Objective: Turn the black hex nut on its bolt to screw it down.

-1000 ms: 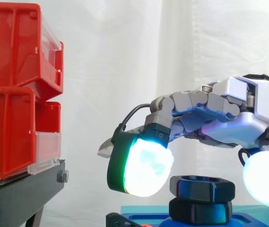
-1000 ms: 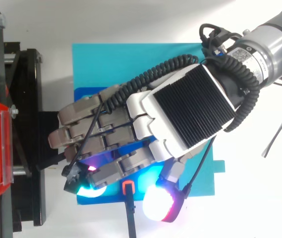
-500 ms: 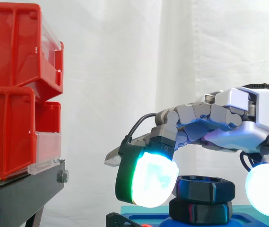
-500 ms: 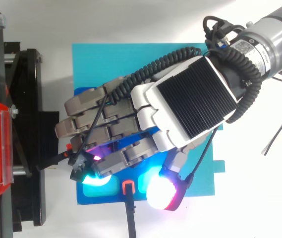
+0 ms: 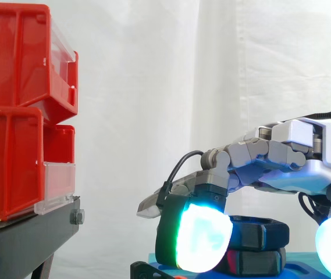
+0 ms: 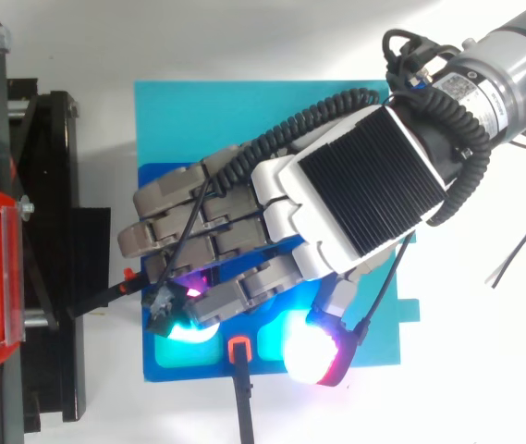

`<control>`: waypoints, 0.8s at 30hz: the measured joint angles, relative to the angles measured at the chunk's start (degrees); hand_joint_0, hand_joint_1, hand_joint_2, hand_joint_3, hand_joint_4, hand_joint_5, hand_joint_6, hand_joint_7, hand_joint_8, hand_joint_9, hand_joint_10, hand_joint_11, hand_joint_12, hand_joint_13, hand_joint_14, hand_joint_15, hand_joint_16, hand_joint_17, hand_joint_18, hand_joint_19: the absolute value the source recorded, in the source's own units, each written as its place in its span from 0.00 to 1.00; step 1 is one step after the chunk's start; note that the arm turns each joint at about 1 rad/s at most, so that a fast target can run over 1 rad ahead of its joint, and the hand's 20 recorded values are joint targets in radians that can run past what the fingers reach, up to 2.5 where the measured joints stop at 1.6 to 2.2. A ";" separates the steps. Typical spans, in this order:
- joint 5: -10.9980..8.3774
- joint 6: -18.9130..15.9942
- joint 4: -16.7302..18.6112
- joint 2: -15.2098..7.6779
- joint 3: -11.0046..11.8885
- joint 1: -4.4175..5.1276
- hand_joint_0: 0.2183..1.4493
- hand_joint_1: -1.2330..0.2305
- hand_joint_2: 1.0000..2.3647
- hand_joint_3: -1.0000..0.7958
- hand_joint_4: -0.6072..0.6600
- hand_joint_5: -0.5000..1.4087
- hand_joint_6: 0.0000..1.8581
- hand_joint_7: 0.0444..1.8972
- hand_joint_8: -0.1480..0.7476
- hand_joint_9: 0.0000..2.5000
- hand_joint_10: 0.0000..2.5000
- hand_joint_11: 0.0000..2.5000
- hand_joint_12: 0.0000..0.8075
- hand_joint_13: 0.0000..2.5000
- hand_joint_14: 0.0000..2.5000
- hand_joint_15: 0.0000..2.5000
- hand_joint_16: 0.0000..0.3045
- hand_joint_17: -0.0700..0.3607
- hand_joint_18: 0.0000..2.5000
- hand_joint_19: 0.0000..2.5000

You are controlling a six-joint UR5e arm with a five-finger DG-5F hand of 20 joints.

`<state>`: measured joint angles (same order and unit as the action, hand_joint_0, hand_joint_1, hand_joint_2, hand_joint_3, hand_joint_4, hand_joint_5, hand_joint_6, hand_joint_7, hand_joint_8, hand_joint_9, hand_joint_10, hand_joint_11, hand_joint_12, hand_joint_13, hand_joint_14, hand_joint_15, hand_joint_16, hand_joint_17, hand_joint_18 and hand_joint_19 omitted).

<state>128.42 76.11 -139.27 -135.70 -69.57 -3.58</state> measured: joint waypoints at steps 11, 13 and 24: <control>1.30 0.00 0.42 0.00 0.05 -0.67 0.18 0.54 0.00 0.28 0.69 0.17 0.27 0.54 0.52 0.20 0.00 0.15 0.46 0.18 0.00 0.06 0.17 0.44 0.14 0.08; 1.54 0.00 0.46 0.00 0.05 -0.79 0.18 0.54 0.00 0.28 0.69 0.17 0.27 0.54 0.52 0.20 0.00 0.15 0.46 0.18 0.00 0.06 0.17 0.44 0.14 0.08; 2.20 0.00 0.91 0.01 0.05 -1.55 0.18 0.53 0.00 0.28 0.69 0.17 0.27 0.54 0.51 0.20 0.00 0.15 0.46 0.18 0.00 0.06 0.17 0.44 0.14 0.08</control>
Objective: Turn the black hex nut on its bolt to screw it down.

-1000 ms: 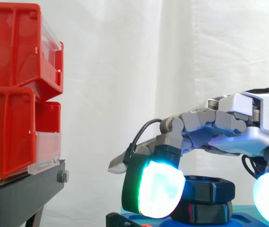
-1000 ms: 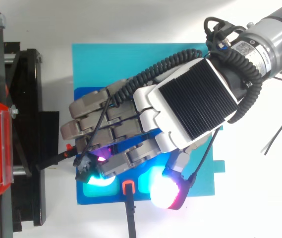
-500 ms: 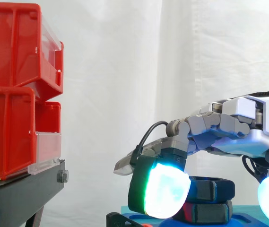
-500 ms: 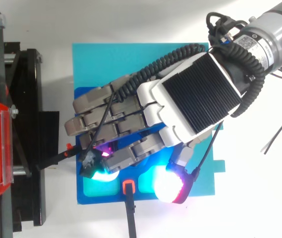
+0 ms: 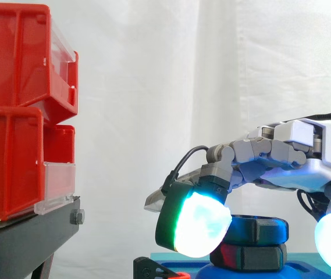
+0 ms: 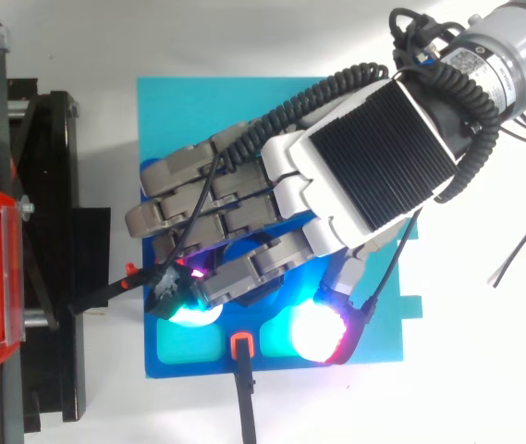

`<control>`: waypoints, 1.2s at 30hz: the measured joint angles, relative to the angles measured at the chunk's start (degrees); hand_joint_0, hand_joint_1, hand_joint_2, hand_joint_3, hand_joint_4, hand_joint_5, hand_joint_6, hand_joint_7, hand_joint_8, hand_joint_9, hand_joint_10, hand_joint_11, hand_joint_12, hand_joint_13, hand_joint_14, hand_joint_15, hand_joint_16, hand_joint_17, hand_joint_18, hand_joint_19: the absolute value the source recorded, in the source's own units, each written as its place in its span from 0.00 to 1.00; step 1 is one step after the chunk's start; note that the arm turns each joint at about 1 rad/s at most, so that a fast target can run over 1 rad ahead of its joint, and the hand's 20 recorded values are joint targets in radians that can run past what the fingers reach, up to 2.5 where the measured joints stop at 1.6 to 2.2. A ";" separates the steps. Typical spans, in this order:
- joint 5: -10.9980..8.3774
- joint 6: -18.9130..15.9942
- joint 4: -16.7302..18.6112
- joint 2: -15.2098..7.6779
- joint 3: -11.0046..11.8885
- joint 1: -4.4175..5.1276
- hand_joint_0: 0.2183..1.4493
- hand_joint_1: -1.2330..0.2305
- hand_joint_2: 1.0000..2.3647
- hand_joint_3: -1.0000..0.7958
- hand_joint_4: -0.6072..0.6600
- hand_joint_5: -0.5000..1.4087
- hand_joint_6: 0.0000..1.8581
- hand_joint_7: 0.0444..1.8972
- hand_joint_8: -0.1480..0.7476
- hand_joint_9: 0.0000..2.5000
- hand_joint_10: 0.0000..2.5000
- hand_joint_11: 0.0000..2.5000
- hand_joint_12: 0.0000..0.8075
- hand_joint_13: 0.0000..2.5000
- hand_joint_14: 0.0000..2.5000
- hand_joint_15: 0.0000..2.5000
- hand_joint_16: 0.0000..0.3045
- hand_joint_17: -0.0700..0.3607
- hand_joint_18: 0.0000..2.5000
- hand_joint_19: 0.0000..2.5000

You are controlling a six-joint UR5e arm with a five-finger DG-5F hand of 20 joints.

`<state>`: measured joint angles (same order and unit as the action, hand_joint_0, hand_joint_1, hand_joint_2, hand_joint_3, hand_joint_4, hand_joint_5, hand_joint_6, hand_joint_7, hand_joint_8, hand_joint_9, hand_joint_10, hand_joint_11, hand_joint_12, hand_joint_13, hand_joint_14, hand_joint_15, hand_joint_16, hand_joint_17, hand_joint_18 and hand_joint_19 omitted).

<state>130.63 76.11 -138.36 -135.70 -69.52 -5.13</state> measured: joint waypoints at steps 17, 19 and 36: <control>0.08 0.07 0.03 0.02 -0.01 -0.31 0.24 0.46 0.00 0.29 0.66 0.17 0.27 0.55 0.48 0.20 0.00 0.15 0.42 0.17 0.00 0.07 0.15 0.40 0.13 0.08; 0.08 0.08 0.03 0.00 -0.01 -0.31 0.24 0.45 0.00 0.30 0.66 0.17 0.27 0.55 0.48 0.20 0.00 0.15 0.41 0.17 0.00 0.06 0.15 0.40 0.13 0.08; 0.24 0.09 0.02 0.00 -0.02 -0.47 0.30 0.45 0.01 0.37 0.65 0.17 0.31 0.49 0.47 0.22 0.00 0.16 0.39 0.20 0.00 0.07 0.14 0.38 0.16 0.10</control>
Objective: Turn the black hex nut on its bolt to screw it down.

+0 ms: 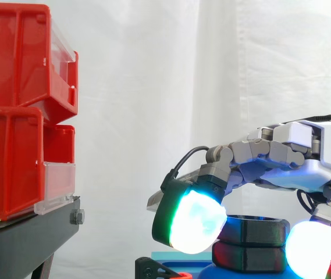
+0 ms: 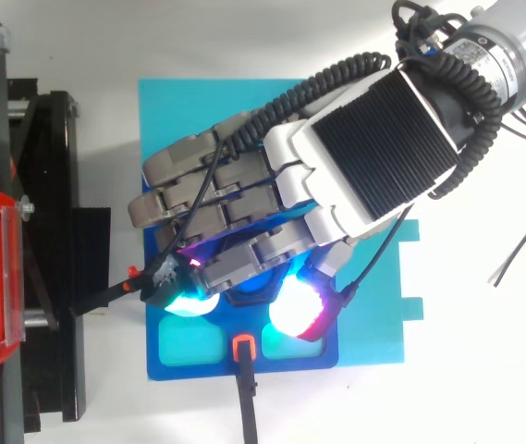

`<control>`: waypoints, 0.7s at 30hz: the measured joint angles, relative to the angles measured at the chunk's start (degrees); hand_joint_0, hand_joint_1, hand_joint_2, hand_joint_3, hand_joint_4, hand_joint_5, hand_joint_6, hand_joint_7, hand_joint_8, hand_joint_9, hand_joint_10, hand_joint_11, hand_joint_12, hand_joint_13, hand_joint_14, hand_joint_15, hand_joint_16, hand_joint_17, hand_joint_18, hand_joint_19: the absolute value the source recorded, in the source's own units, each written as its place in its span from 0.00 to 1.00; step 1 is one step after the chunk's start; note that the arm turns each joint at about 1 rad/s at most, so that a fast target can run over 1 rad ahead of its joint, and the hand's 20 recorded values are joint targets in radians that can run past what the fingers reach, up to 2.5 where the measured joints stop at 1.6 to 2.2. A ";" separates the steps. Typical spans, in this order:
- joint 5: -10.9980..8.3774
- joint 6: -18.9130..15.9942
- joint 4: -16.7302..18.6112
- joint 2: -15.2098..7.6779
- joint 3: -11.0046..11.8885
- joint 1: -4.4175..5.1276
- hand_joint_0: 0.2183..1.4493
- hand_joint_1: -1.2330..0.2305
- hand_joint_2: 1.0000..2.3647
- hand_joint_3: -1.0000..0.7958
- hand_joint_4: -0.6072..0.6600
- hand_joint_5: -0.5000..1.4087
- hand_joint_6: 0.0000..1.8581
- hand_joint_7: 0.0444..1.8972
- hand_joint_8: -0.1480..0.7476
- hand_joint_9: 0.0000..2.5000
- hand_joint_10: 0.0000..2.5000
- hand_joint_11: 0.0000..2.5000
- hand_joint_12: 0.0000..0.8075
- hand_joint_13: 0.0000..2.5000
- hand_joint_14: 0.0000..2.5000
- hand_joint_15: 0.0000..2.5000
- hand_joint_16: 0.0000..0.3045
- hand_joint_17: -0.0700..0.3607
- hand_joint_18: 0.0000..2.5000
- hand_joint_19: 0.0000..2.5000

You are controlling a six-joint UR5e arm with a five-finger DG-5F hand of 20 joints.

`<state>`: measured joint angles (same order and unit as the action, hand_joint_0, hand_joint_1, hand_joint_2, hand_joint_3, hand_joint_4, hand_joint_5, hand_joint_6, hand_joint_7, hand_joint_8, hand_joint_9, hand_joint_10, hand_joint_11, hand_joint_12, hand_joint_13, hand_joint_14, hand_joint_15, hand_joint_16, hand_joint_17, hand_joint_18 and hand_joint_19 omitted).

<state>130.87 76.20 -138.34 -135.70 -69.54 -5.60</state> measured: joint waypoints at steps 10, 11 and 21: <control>0.01 0.00 0.45 0.00 0.01 -0.14 0.31 0.42 0.01 0.39 0.66 0.17 0.36 0.41 0.48 0.22 0.00 0.17 0.40 0.21 0.00 0.07 0.14 0.39 0.17 0.10; 0.01 0.00 0.52 0.00 0.00 -0.15 0.31 0.41 0.01 0.39 0.66 0.17 0.36 0.40 0.48 0.22 0.00 0.17 0.40 0.21 0.00 0.07 0.14 0.39 0.17 0.10; 0.00 0.00 0.79 0.00 0.02 -0.27 0.24 0.42 0.00 0.30 0.66 0.17 0.32 0.47 0.48 0.22 0.00 0.17 0.41 0.20 0.00 0.08 0.15 0.40 0.17 0.10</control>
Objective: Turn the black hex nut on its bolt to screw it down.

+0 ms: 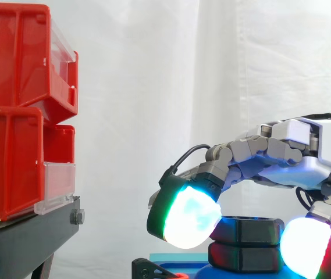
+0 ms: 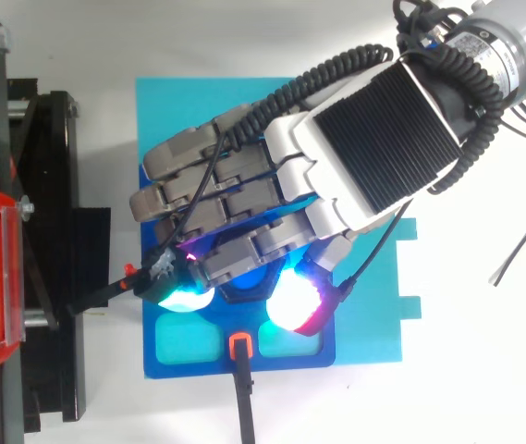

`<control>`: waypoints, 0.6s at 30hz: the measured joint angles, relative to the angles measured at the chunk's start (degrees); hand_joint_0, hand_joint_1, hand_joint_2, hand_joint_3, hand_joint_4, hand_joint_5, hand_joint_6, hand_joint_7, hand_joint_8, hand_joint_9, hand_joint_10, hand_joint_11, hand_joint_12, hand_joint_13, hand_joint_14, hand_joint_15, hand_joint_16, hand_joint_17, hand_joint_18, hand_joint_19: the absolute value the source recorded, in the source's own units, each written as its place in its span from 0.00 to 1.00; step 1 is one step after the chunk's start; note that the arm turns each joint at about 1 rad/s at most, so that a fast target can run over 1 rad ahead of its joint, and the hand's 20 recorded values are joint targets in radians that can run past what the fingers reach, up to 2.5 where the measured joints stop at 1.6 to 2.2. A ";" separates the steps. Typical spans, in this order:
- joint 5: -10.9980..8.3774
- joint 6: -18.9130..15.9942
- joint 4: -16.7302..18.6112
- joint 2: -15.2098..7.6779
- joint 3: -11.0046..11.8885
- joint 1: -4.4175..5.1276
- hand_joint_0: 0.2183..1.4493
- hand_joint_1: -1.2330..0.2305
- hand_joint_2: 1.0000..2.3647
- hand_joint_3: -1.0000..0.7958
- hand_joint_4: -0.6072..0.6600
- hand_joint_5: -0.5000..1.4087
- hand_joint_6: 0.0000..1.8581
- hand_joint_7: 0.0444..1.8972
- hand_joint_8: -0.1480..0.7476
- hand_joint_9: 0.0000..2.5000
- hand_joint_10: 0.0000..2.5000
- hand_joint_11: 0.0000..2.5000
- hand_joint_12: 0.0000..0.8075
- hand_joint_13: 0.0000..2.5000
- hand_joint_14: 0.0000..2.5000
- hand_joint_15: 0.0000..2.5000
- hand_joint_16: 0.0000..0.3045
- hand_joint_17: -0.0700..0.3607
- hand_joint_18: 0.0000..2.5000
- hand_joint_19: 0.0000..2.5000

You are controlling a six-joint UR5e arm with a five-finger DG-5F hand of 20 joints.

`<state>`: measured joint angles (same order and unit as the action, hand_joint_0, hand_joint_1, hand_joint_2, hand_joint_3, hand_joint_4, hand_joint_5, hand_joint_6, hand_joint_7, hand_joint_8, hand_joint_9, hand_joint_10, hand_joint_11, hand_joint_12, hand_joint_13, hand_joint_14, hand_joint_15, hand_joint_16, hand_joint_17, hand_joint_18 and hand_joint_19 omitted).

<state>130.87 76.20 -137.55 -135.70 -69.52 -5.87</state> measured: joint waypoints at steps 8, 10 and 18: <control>-0.02 -0.15 -0.25 0.05 0.00 0.16 0.16 0.49 0.00 0.28 0.67 0.16 0.27 0.49 0.52 0.21 0.00 0.16 0.47 0.19 0.00 0.07 0.18 0.45 0.16 0.09; -0.08 -0.53 -0.36 0.09 0.27 0.36 0.16 0.49 0.00 0.28 0.67 0.15 0.27 0.47 0.52 0.20 0.00 0.15 0.48 0.19 0.00 0.06 0.19 0.46 0.15 0.08; 1.36 -1.35 -5.52 0.23 6.98 0.73 0.15 0.50 0.00 0.28 0.66 0.15 0.27 0.44 0.51 0.18 0.00 0.14 0.48 0.17 0.00 0.06 0.19 0.46 0.13 0.07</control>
<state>132.23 74.85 -143.08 -135.47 -62.54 -5.14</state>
